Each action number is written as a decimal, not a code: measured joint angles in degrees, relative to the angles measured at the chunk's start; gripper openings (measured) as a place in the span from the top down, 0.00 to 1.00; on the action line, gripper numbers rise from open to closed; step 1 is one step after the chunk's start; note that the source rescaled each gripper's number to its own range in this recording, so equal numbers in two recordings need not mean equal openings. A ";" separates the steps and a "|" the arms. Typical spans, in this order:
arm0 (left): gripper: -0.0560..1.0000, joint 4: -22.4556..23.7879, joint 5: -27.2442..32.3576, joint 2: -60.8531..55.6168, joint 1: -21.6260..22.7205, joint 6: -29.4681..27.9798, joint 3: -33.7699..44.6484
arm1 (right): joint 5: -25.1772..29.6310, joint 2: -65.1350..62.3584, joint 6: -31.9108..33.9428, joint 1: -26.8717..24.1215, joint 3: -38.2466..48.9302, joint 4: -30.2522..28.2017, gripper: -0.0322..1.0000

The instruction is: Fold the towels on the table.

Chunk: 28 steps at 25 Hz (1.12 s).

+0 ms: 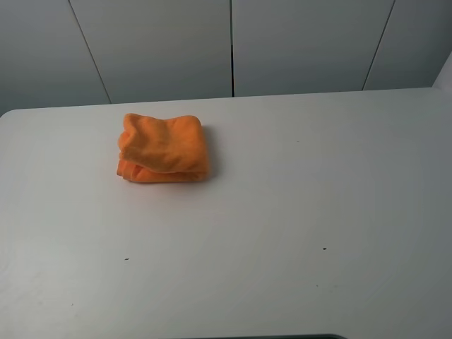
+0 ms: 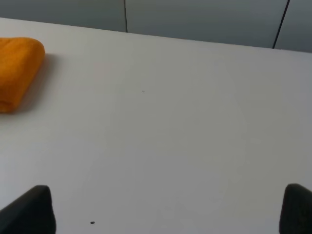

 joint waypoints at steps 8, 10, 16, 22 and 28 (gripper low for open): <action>0.01 -2.68 -0.43 0.00 3.48 -0.34 0.10 | 0.00 0.00 0.10 -3.38 0.00 1.13 0.00; 0.01 -2.91 -1.91 -0.03 4.78 -0.46 0.24 | 0.00 0.00 0.10 -4.37 0.00 0.89 0.00; 0.01 -2.62 -4.94 -0.03 5.16 -0.46 2.29 | 0.00 0.00 -0.02 -4.68 0.00 0.56 0.00; 0.01 -2.53 -5.20 -0.03 5.16 -0.46 2.39 | 0.00 0.00 -1.18 -4.68 0.00 0.19 0.00; 0.01 -2.53 -5.20 -0.03 5.16 -0.46 2.39 | 0.00 0.00 -1.53 -4.95 0.00 0.19 0.00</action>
